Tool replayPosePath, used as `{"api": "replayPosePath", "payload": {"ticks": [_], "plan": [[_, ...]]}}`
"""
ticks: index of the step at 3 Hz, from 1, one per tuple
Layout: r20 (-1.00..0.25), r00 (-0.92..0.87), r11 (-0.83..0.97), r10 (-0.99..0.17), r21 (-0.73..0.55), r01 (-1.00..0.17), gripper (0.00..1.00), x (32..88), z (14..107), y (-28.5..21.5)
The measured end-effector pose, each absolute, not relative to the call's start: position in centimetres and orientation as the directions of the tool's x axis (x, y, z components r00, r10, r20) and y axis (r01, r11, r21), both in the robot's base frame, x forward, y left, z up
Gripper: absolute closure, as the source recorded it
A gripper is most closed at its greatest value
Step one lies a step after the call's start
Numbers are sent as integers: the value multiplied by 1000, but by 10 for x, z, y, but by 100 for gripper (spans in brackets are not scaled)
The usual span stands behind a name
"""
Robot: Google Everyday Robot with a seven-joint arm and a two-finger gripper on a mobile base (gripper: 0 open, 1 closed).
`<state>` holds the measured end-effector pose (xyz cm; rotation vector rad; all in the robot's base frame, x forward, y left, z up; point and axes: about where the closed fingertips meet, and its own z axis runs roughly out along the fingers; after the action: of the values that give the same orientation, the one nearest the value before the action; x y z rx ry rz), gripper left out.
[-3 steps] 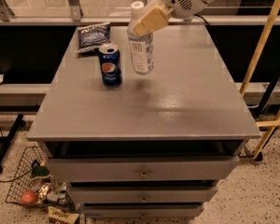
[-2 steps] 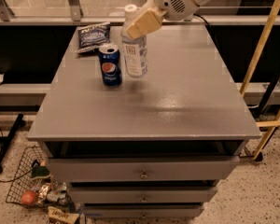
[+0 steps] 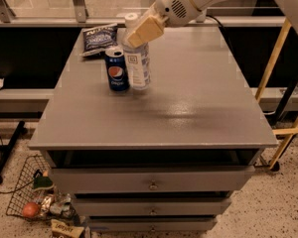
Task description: Move blue plastic bottle near pepsi can
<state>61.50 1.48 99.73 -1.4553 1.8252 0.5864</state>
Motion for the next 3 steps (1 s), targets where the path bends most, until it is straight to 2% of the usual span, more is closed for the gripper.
{"api": "replayPosePath", "payload": {"ticks": [3], "plan": [[-756, -176, 290, -630, -19, -957, 100, 637, 973, 3]]}}
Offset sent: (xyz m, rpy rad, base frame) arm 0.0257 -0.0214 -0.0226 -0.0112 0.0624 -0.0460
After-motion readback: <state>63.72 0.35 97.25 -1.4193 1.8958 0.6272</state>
